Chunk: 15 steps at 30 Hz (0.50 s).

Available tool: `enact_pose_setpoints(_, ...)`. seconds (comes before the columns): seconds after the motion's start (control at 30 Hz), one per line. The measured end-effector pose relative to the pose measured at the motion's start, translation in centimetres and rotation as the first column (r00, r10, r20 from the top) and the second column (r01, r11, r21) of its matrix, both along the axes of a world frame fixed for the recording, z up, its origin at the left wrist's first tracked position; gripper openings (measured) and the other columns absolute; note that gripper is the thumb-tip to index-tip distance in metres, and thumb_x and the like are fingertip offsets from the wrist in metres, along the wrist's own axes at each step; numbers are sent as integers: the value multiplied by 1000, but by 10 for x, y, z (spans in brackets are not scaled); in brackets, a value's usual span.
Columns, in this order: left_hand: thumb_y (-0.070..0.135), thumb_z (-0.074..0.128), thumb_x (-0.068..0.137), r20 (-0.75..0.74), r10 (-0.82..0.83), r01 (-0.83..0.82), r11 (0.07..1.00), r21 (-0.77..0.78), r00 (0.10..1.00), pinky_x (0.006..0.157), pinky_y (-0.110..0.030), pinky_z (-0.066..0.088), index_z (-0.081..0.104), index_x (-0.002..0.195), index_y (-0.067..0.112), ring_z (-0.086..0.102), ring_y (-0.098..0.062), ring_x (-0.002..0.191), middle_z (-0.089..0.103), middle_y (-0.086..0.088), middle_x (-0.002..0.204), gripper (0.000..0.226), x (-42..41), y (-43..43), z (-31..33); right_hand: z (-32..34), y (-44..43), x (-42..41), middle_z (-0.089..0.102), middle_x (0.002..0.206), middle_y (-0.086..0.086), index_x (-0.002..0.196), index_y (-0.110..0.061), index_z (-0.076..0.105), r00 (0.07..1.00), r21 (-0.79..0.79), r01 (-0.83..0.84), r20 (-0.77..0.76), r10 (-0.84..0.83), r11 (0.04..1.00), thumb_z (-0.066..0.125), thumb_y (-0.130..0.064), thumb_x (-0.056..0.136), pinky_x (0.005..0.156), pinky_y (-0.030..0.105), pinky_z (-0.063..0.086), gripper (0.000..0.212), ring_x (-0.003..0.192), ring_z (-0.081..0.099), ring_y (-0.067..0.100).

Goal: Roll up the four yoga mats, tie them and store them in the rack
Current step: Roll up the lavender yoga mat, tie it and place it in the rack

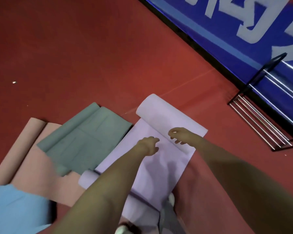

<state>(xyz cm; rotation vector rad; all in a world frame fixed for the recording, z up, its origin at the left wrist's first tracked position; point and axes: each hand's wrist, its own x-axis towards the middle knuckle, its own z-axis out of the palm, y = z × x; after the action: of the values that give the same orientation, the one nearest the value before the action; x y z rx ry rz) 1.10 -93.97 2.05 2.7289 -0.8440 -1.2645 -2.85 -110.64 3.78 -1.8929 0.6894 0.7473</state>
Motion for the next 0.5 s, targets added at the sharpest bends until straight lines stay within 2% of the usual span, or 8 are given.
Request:
enact_pose_setpoints(0.13,32,46,99,-80,-7,9,1000,26,997,106,-37,35,35,146,21,39,-27,133,38,-5,149,50,-23,36,-24,-28,36,-29,58,99,3,116,-11,59,998,-34,52,-20,-52,998,53,-28,94,55,20,35,28,75,52,18)
enact_pose_setpoints(0.27,32,45,99,-122,-35,44,996,72,992,104,-35,36,34,146,22,41,-26,132,40,-5,147,50,-49,89,-66,-74,95,-68,58,97,4,115,-9,61,993,-21,33,-109,-35,999,54,-27,94,52,20,35,29,62,49,13)
enact_pose_setpoints(0.37,32,45,99,-163,-100,117,988,100,982,107,-35,34,32,147,22,39,-26,133,37,-5,149,52,-68,132,-108,-119,145,-99,55,90,8,115,-2,61,988,-15,50,-146,-51,999,55,-21,94,36,9,33,29,56,45,12)
enact_pose_setpoints(0.4,32,45,98,-167,-120,138,986,98,979,107,-36,34,32,148,22,39,-27,133,37,-5,149,52,-74,145,-124,-136,160,-108,54,86,9,114,1,61,988,-20,48,-149,-50,999,56,-19,94,36,8,32,29,56,45,13)
enact_pose_setpoints(0.43,32,46,98,-172,-136,154,983,97,976,108,-36,34,32,147,22,39,-28,133,37,-6,149,52,-80,158,-139,-152,176,-116,54,85,11,114,3,61,987,-25,41,-155,-45,999,56,-17,93,40,8,35,29,58,46,14)
enact_pose_setpoints(0.5,32,47,97,-179,-174,192,977,88,968,108,-36,34,33,147,21,38,-29,133,37,-7,149,53,-88,184,-168,-184,207,-129,57,94,16,117,6,60,985,-38,9,-170,-15,999,55,-16,93,63,16,46,32,75,52,18)
